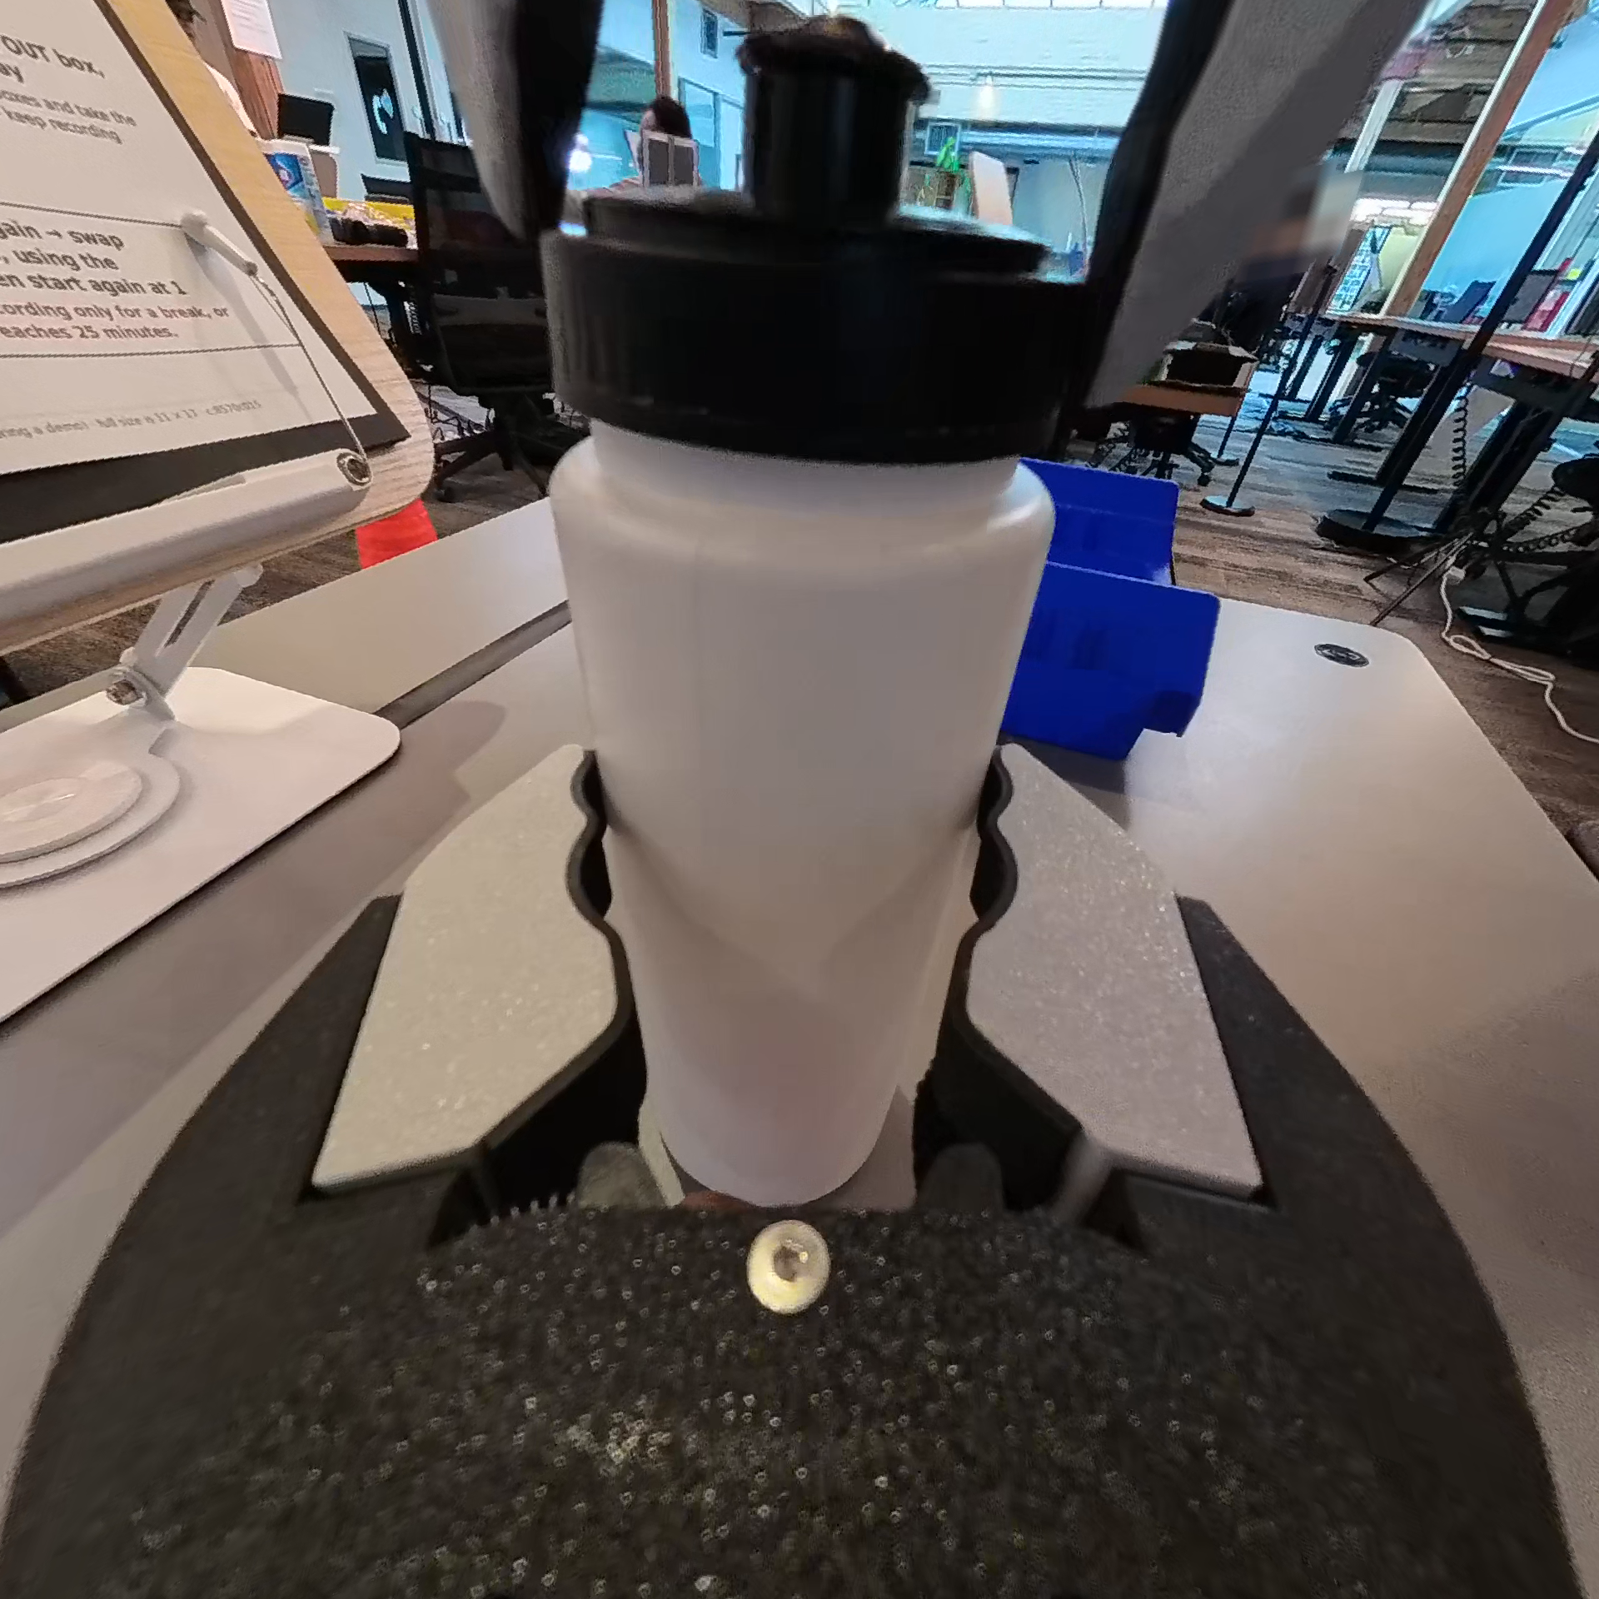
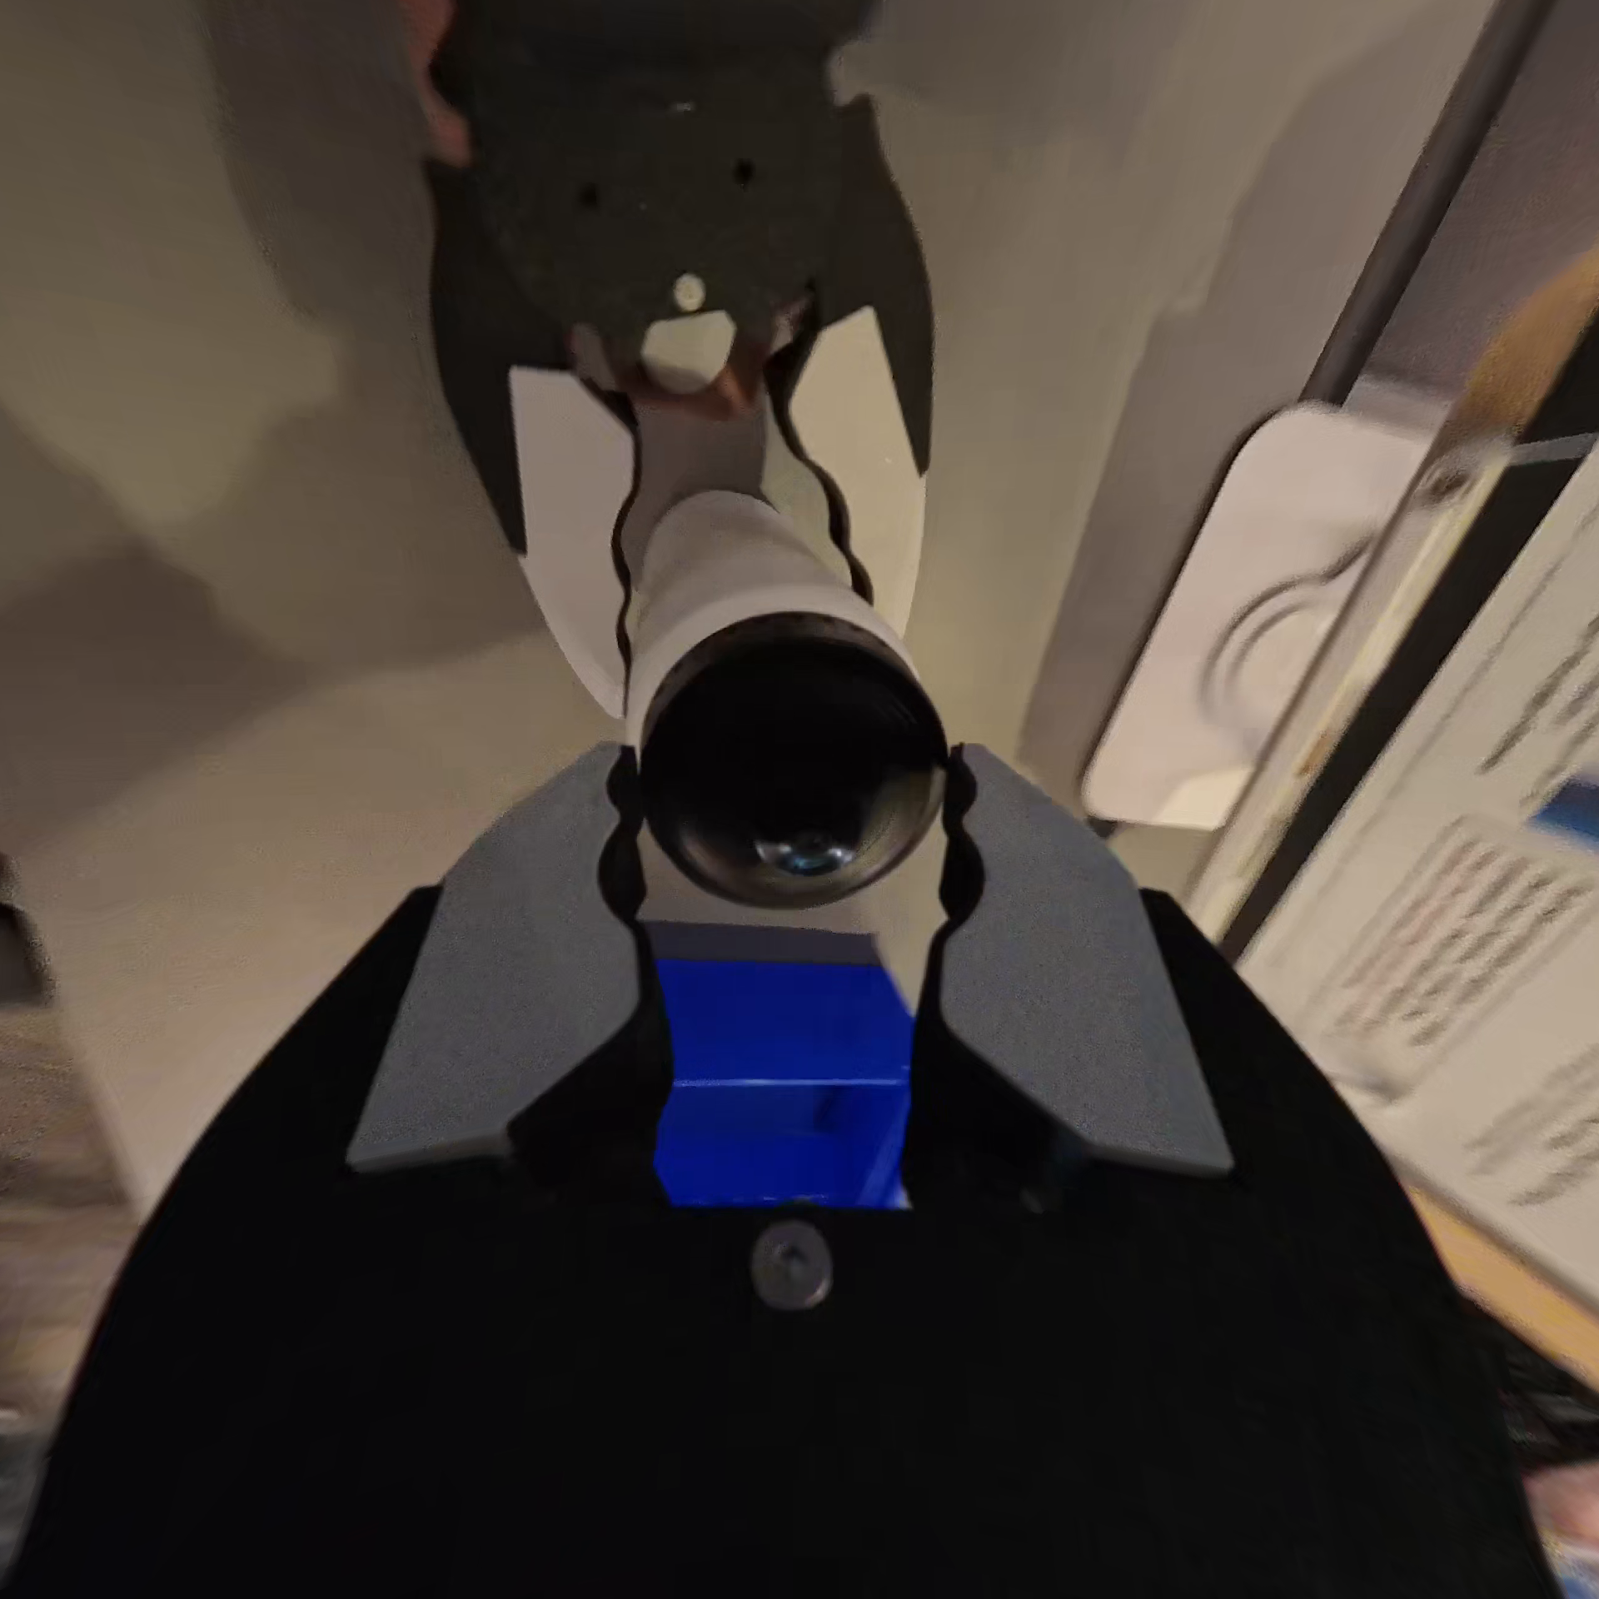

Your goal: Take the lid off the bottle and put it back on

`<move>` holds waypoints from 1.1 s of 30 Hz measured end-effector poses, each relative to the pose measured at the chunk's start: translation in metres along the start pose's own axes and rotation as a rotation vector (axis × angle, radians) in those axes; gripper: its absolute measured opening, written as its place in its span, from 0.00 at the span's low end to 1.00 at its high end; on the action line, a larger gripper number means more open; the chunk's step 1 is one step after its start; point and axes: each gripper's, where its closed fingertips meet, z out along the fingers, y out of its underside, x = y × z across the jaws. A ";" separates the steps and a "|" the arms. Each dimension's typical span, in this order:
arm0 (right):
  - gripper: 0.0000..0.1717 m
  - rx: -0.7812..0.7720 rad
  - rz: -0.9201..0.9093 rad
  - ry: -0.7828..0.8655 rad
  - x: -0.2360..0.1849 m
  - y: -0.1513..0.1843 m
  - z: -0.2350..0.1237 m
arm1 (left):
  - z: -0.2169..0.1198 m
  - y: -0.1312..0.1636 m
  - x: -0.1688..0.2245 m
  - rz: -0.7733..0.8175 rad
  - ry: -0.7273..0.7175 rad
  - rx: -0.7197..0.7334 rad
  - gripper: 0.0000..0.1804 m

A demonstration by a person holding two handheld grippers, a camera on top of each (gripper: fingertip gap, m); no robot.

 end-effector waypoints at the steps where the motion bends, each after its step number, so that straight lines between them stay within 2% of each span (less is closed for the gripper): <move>1: 0.38 -0.014 -0.083 0.025 0.000 0.000 -0.001 | 0.000 0.000 0.000 -0.002 0.001 0.002 0.45; 4: 0.36 -0.049 -0.144 0.072 -0.001 -0.004 -0.007 | -0.001 0.000 0.000 -0.007 0.008 0.001 0.45; 6: 0.48 0.013 -0.053 0.067 -0.005 -0.013 -0.013 | -0.001 0.001 0.001 -0.003 0.007 -0.004 0.45; 7: 0.50 0.042 0.010 0.077 -0.003 -0.016 -0.017 | -0.001 0.001 0.001 0.000 0.006 -0.005 0.45; 9: 0.54 0.135 0.198 0.121 0.007 -0.020 -0.025 | -0.001 0.001 0.001 0.003 0.004 -0.007 0.45; 12: 0.69 0.236 0.622 0.116 0.019 -0.011 -0.026 | -0.001 0.001 0.002 0.007 0.001 -0.010 0.45; 14: 0.68 0.197 0.890 0.047 0.010 0.008 -0.016 | -0.001 0.001 0.002 0.007 0.000 -0.010 0.45; 17: 0.66 0.218 1.052 0.035 -0.001 0.019 -0.004 | -0.001 0.001 0.002 0.005 0.000 -0.008 0.45; 21: 0.69 0.176 1.047 0.089 -0.001 0.023 0.004 | -0.001 0.001 0.001 0.000 0.001 -0.003 0.45; 22: 0.63 0.172 1.039 0.089 -0.001 0.023 0.005 | -0.001 0.001 0.001 -0.003 0.000 -0.002 0.45; 24: 0.58 0.174 1.026 0.073 0.000 0.019 0.006 | -0.001 0.000 -0.001 -0.012 -0.004 0.000 0.45; 26: 0.40 0.205 1.007 -0.029 -0.006 0.006 0.005 | -0.001 0.000 -0.002 -0.011 -0.008 0.001 0.45; 27: 0.40 0.182 0.988 -0.026 -0.006 0.007 0.005 | -0.001 0.000 -0.002 -0.011 -0.006 0.001 0.45; 33: 0.40 0.024 0.591 -0.014 -0.001 0.007 0.000 | -0.002 0.001 -0.002 -0.011 -0.003 -0.003 0.45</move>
